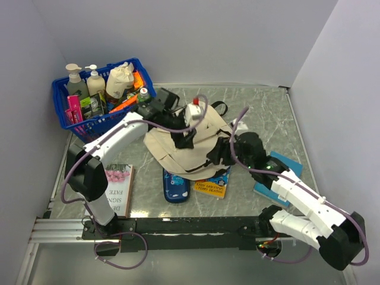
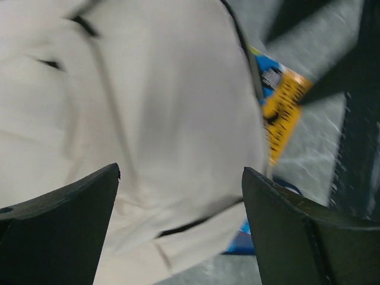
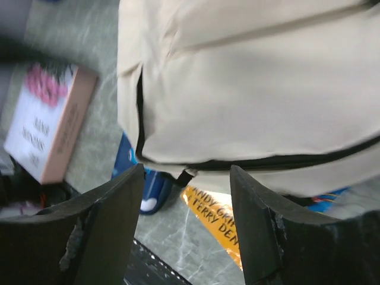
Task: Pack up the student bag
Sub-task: Unzip the student bag at the center of the board.
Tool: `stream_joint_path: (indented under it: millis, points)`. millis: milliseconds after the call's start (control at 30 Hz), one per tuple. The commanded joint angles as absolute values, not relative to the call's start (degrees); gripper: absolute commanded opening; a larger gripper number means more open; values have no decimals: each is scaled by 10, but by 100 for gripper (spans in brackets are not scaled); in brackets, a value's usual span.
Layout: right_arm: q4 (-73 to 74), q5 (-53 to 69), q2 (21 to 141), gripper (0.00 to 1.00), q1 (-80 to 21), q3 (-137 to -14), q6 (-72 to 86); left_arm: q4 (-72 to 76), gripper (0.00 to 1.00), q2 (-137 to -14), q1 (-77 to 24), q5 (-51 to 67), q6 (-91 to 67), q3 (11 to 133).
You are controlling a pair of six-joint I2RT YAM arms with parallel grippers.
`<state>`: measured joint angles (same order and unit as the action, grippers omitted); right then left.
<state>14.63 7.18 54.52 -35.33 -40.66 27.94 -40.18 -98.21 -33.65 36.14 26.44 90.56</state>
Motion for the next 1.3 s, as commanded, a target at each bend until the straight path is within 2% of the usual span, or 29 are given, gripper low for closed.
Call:
stream_joint_path:
  millis: [0,167,267,500,633,800,833,900,1000,1267]
  points:
    - [226,58,531,69,-304,-461,307,-477,91,-957,-385,396,336,891]
    - [234,59,518,73,-270,-445,330,-470,93,-954,-412,370,355,855]
    - [250,42,525,74,-258,-442,346,-452,99,-959,-421,369,354,852]
    - [253,66,556,73,-200,-435,359,-435,97,-990,-464,323,379,902]
    - [222,115,542,66,-197,-404,356,-440,92,-997,-472,297,380,921]
    - [146,184,492,50,-201,-335,360,-406,87,-989,-470,280,358,875]
    - [145,184,494,43,-206,-329,359,-400,85,-989,-470,275,350,864]
    - [141,173,500,40,-218,-323,354,-395,81,-991,-464,276,331,863]
    - [115,160,507,39,-243,-309,353,-402,80,-991,-454,288,312,870]
    - [27,126,533,45,-259,-298,362,-410,79,-970,-453,299,304,847]
